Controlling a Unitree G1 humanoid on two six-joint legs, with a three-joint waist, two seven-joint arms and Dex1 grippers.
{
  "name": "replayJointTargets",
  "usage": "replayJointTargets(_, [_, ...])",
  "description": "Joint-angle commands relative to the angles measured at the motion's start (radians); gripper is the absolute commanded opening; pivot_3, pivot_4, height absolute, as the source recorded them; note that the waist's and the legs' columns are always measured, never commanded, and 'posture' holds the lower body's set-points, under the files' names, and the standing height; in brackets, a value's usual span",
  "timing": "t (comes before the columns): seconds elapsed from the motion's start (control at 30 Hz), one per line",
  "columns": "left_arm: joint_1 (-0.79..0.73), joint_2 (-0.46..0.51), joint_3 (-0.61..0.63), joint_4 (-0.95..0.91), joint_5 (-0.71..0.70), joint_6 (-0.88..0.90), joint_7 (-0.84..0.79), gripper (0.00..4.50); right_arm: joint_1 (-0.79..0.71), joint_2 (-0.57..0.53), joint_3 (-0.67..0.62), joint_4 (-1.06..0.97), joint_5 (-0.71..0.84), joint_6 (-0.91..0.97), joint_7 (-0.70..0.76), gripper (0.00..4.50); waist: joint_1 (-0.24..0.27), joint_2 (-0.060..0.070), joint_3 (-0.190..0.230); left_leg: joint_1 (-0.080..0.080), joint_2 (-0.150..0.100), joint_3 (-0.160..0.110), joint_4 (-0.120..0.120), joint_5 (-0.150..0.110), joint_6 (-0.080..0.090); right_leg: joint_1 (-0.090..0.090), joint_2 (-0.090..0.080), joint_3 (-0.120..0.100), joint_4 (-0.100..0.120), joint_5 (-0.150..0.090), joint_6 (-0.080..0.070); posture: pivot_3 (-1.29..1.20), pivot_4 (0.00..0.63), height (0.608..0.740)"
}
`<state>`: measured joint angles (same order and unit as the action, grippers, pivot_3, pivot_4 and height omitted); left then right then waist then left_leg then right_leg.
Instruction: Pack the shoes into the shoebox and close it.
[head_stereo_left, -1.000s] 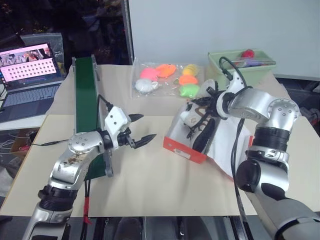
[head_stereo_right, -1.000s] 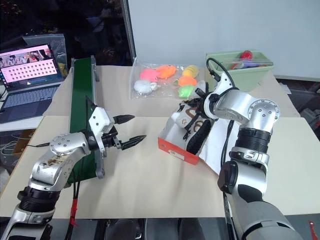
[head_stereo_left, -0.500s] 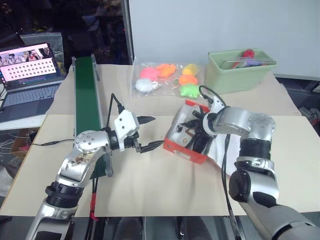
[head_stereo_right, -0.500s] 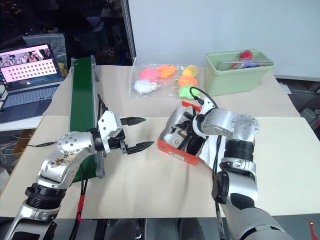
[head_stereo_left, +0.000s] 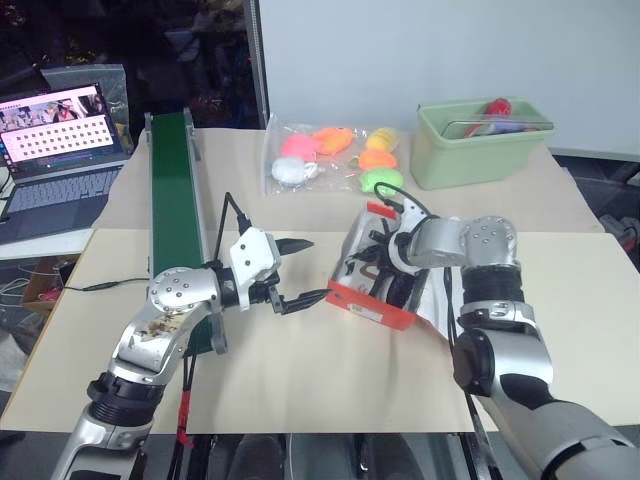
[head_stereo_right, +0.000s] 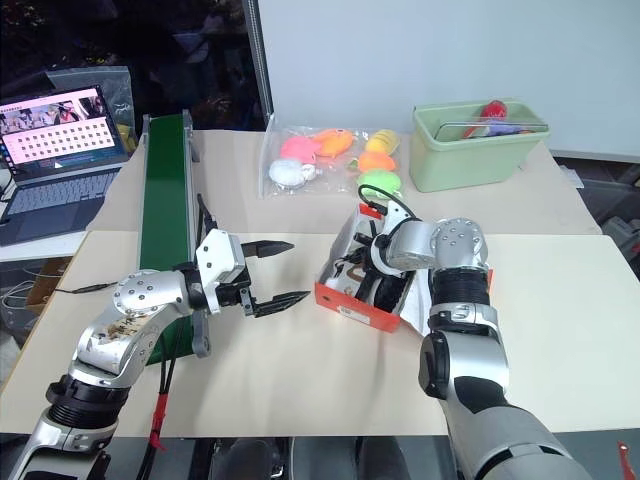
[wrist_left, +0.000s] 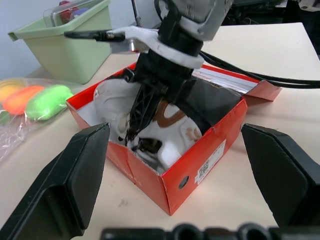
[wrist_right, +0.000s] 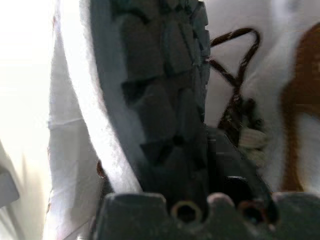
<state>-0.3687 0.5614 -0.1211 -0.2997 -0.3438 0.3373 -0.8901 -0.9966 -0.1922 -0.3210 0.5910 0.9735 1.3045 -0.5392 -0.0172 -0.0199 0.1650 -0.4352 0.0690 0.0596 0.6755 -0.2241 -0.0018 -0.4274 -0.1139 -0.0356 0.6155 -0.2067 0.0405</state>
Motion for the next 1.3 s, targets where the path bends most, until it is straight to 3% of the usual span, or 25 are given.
replayJointTargets(0.03, [-0.003,0.0,0.011,-0.036,-0.008,-0.003,0.004,4.5,-0.021,0.023,-0.032,-0.021,-0.035,-0.007,0.059,3.08,-0.001,0.0,0.0,0.0,0.0,0.0,0.0,0.0,0.0,0.0,0.0,0.0,0.0,0.0,0.0,0.0,0.15,0.729])
replayJointTargets(0.17, [-0.011,-0.006,0.008,-0.027,-0.008,-0.001,0.006,4.5,-0.058,0.014,-0.031,-0.049,-0.079,0.021,0.096,4.37,0.0,0.0,0.0,0.0,0.0,0.0,0.0,0.0,0.0,0.0,0.0,0.0,0.001,0.0,0.0,0.0,0.15,0.729])
replayJointTargets(0.57, [-0.03,-0.023,-0.001,0.023,0.003,-0.034,-0.012,4.5,-0.136,0.006,-0.26,-0.325,-0.092,0.262,0.025,4.37,0.003,0.0,0.0,0.0,0.0,0.0,0.0,0.0,0.0,0.0,0.0,0.0,0.001,0.0,0.0,0.0,0.15,0.729])
replayJointTargets(0.67, [-0.025,-0.02,0.006,0.041,0.004,-0.046,-0.02,4.5,-0.095,0.013,-0.309,-0.452,-0.041,0.308,0.012,4.37,0.003,0.0,0.0,0.0,0.0,0.0,0.0,0.0,0.0,0.0,0.0,0.0,0.001,0.0,0.0,0.0,0.15,0.729])
replayJointTargets(0.77, [-0.015,-0.013,0.015,0.064,0.008,-0.059,-0.027,4.5,-0.006,-0.016,-0.265,-0.623,0.0,0.31,0.071,4.37,0.006,0.0,0.0,0.0,0.0,-0.001,0.0,0.0,0.0,0.0,0.0,-0.001,0.001,0.0,0.0,0.0,0.15,0.729])
replayJointTargets(0.83, [-0.009,-0.006,0.02,0.081,0.012,-0.067,-0.032,4.5,0.08,0.006,-0.302,-0.713,0.09,0.31,0.056,3.87,0.005,0.0,0.0,0.0,0.0,0.0,0.0,0.0,0.0,0.0,0.0,-0.001,0.0,0.0,0.0,0.0,0.15,0.729])
replayJointTargets(0.9, [-0.005,0.0,0.022,0.097,0.019,-0.074,-0.036,4.5,0.193,-0.044,-0.278,-0.849,0.163,0.31,0.118,3.36,0.007,0.0,0.0,0.0,0.0,-0.001,0.0,0.0,0.0,0.001,0.0,-0.001,0.0,0.0,0.0,0.0,0.15,0.729])
replayJointTargets(1.1, [-0.017,0.016,0.013,0.135,0.006,-0.086,-0.096,4.5,0.576,-0.391,-0.215,-1.006,0.565,0.31,0.392,1.36,0.013,0.0,0.0,0.0,-0.001,-0.001,0.001,0.0,0.0,0.002,0.0,0.0,-0.003,0.0,0.0,0.0,0.15,0.729])
replayJointTargets(1.23, [-0.033,0.024,0.012,0.182,0.008,-0.122,-0.152,4.5,0.73,-0.501,-0.161,-1.07,0.635,0.238,0.456,0.03,0.006,0.0,0.0,0.005,0.0,-0.001,0.0,0.0,0.0,0.005,0.0,0.001,-0.004,-0.001,-0.001,0.0,0.15,0.729])
replayJointTargets(1.3, [-0.044,0.027,0.019,0.214,0.007,-0.143,-0.179,4.5,0.794,-0.528,-0.119,-1.124,0.634,0.212,0.484,0.03,0.001,0.0,0.0,0.007,0.0,0.0,0.001,0.0,0.0,0.005,0.001,0.004,-0.003,-0.001,-0.001,0.0,0.15,0.729])
